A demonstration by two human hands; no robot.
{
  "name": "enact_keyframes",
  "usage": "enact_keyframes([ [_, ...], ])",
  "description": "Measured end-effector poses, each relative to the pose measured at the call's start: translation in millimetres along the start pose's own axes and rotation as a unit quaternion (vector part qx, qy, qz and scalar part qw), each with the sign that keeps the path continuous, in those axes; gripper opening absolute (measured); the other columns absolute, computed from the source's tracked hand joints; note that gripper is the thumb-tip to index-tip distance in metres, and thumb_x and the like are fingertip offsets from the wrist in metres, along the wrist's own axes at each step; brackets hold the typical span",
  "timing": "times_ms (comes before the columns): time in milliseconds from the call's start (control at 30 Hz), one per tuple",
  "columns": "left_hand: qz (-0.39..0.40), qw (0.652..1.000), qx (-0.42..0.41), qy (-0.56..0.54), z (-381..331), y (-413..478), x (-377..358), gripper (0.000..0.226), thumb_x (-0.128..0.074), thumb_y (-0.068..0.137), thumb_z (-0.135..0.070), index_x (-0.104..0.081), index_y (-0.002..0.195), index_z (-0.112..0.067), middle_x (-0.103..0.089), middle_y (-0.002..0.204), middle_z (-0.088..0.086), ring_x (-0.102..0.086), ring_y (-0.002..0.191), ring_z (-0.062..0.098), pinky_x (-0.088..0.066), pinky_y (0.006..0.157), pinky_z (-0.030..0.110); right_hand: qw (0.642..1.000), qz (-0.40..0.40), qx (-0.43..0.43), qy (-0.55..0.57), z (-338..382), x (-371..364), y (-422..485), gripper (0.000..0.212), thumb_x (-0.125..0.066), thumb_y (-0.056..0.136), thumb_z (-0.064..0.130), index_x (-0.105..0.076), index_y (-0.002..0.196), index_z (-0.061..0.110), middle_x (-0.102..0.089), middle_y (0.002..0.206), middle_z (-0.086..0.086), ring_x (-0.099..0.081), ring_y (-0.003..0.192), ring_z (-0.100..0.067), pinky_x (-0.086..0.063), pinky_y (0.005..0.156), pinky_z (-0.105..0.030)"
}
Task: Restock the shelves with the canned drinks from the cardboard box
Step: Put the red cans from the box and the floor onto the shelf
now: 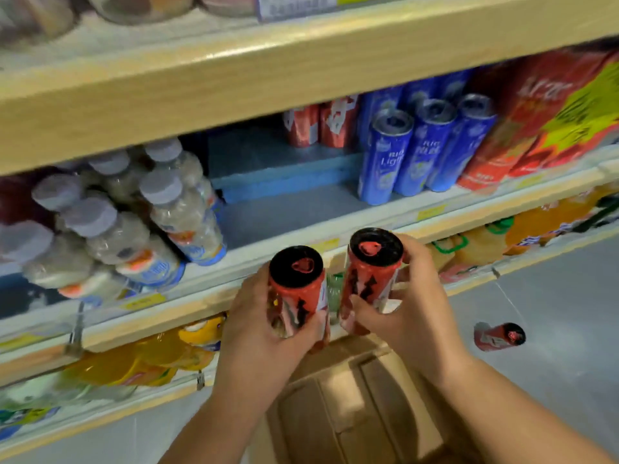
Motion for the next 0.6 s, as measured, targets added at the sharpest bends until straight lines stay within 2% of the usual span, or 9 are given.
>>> enact_keyframes([
  [67,0.011,1.000,0.004,-0.029,-3,11,4,0.065,-0.075,0.052,-0.050,-0.038,0.102,-0.068,-0.057,0.108,-0.021,-0.059,0.099,-0.003,-0.050,0.082,0.015,1.000,-0.001,0.006,0.002,9,4,12,0.072,-0.066,0.050,0.049,-0.028,0.110,0.061,-0.047,0.113,0.024,-0.051,0.103,0.001,-0.051,0.078,-0.030],
  [133,0.016,0.999,-0.008,-0.048,-6,20,9,0.065,-0.078,0.050,-0.048,-0.041,0.099,-0.069,-0.060,0.106,-0.020,-0.058,0.095,-0.012,-0.046,0.074,0.002,1.000,0.000,0.008,0.006,13,5,24,0.074,-0.068,0.047,0.050,-0.030,0.109,0.063,-0.050,0.113,0.025,-0.054,0.101,0.002,-0.052,0.076,-0.030],
  [200,0.007,0.998,-0.043,-0.037,-4,30,12,0.065,-0.073,0.049,-0.053,-0.043,0.105,-0.065,-0.061,0.104,-0.020,-0.060,0.094,-0.010,-0.047,0.076,0.005,1.000,0.002,0.009,0.013,14,3,35,0.074,-0.068,0.046,0.051,-0.030,0.109,0.064,-0.053,0.112,0.023,-0.055,0.097,0.004,-0.052,0.078,-0.027],
  [267,-0.003,0.998,-0.063,-0.027,-3,40,18,0.066,-0.068,0.047,-0.056,-0.043,0.107,-0.065,-0.061,0.101,-0.020,-0.061,0.093,-0.006,-0.050,0.077,0.011,0.999,0.005,0.033,0.020,16,0,45,0.071,-0.066,0.047,0.053,-0.031,0.108,0.063,-0.053,0.110,0.025,-0.055,0.096,0.007,-0.049,0.075,-0.016],
  [300,-0.007,0.997,-0.072,-0.029,-3,45,21,0.063,-0.068,0.047,-0.055,-0.044,0.105,-0.064,-0.061,0.098,-0.021,-0.060,0.091,-0.008,-0.049,0.074,0.008,0.999,0.006,0.045,0.026,18,-2,50,0.069,-0.066,0.048,0.052,-0.032,0.108,0.061,-0.054,0.108,0.026,-0.055,0.095,0.007,-0.047,0.072,-0.011],
  [400,-0.001,0.995,-0.076,-0.063,-5,56,28,0.049,-0.081,0.056,-0.037,-0.054,0.092,-0.057,-0.058,0.097,-0.026,-0.055,0.090,-0.018,-0.042,0.063,-0.002,0.996,0.010,0.077,0.045,24,-6,64,0.067,-0.075,0.053,0.043,-0.036,0.106,0.058,-0.058,0.102,0.024,-0.058,0.093,0.006,-0.047,0.070,-0.010],
  [467,0.001,0.994,-0.095,-0.060,-6,61,33,0.047,-0.083,0.060,-0.028,-0.059,0.096,-0.047,-0.063,0.093,-0.018,-0.055,0.090,-0.016,-0.041,0.061,-0.002,0.993,0.008,0.109,0.045,29,-7,72,0.065,-0.077,0.056,0.040,-0.039,0.107,0.054,-0.059,0.101,0.024,-0.061,0.091,0.004,-0.048,0.068,-0.012],
  [533,-0.011,0.991,-0.120,-0.052,-5,64,38,0.047,-0.083,0.061,-0.029,-0.059,0.099,-0.041,-0.065,0.095,-0.012,-0.058,0.087,-0.013,-0.042,0.061,0.000,0.989,0.000,0.143,0.043,34,-6,78,0.060,-0.078,0.059,0.037,-0.042,0.105,0.049,-0.060,0.101,0.023,-0.062,0.089,0.003,-0.049,0.067,-0.014],
  [600,-0.023,0.989,-0.138,-0.046,-2,64,42,0.047,-0.082,0.059,-0.036,-0.058,0.099,-0.043,-0.067,0.095,-0.011,-0.059,0.088,-0.009,-0.043,0.063,0.003,0.985,-0.010,0.162,0.051,36,-5,79,0.055,-0.079,0.062,0.033,-0.043,0.101,0.049,-0.061,0.100,0.025,-0.063,0.085,0.004,-0.048,0.068,-0.012],
])
Point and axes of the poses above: each hand's wrist, its own y-axis towards the middle knuckle, its own x-axis out of the back of the hand, z = x × y, the point moved 1 cm from there along y, towards the middle knuckle
